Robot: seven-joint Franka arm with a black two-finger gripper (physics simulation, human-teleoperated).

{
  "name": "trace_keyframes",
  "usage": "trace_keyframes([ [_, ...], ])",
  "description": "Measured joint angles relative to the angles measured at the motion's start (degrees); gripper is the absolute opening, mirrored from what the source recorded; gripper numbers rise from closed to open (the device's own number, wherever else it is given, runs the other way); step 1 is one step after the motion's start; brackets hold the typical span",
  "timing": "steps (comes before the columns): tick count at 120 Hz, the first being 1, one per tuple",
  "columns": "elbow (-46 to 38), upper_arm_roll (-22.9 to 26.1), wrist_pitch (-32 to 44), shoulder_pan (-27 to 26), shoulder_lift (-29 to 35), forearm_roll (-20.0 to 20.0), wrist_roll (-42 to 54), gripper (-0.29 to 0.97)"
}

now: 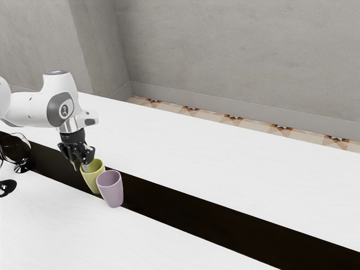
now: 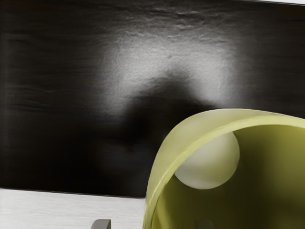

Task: Place the left cup onto the right cup

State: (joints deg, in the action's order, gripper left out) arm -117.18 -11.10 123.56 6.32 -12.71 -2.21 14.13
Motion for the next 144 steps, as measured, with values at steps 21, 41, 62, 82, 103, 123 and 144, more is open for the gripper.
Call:
trace_keyframes([
  [21,0.0,-0.4,-0.2,0.0,0.1,-0.1,0.3,0.01],
  [41,0.0,-0.5,-0.3,0.0,0.1,-0.5,0.5,-0.06],
  [62,0.0,-0.8,-0.4,-0.1,0.6,-1.0,0.5,-0.09],
  [82,0.1,-1.3,-1.2,-0.6,2.4,-1.0,0.5,-0.10],
  [103,0.7,-1.7,-2.9,-1.1,5.2,-1.0,0.5,-0.11],
  [123,2.4,-1.5,-5.9,-2.0,8.5,-0.9,0.4,-0.11],
  [144,2.6,-0.7,-8.8,-2.2,12.3,-0.9,0.3,-0.11],
])
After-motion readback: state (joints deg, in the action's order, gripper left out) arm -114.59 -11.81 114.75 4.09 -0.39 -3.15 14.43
